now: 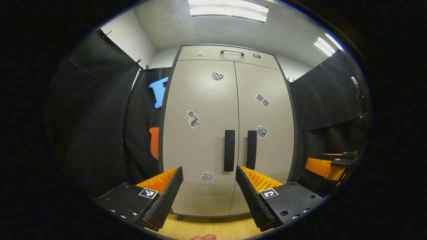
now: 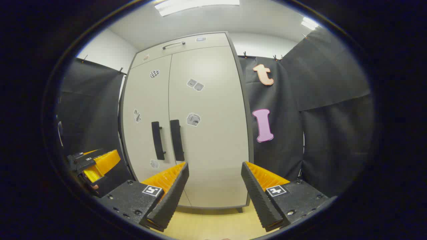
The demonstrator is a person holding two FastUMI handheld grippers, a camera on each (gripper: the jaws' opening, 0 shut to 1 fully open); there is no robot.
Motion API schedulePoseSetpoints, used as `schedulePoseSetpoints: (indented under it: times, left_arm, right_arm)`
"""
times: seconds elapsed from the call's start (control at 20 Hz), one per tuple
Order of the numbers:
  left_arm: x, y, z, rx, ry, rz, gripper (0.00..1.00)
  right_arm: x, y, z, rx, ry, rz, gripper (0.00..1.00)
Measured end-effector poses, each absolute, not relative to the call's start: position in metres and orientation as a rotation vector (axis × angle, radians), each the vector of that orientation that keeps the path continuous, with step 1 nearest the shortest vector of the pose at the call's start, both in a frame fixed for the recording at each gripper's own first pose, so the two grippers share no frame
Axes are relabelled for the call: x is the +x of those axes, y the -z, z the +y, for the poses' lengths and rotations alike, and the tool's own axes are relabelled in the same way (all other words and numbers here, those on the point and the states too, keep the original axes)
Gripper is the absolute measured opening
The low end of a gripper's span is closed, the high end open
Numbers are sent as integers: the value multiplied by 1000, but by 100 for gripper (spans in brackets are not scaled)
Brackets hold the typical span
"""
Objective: Open the right door of the double-door shoe cabinet with the right hand, and open the left door with the left hand.
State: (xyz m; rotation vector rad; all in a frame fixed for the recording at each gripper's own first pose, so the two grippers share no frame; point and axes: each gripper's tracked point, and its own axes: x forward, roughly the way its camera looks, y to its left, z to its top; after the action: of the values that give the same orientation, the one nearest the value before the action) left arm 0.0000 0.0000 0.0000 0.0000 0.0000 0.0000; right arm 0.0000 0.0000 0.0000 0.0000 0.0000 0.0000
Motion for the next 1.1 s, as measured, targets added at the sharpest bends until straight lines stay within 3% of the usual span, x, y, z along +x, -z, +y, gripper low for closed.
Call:
schedulePoseSetpoints:
  times: [0.55, 1.1]
  left_arm:
    - [-8, -9, -12, -23, 15, -31, 95]
    - [0, -12, 14, -8, -38, -36, 95]
  right_arm:
    - [-20, 5, -29, -4, 59, -4, 98]
    - [-5, 0, -12, -22, 34, -14, 98]
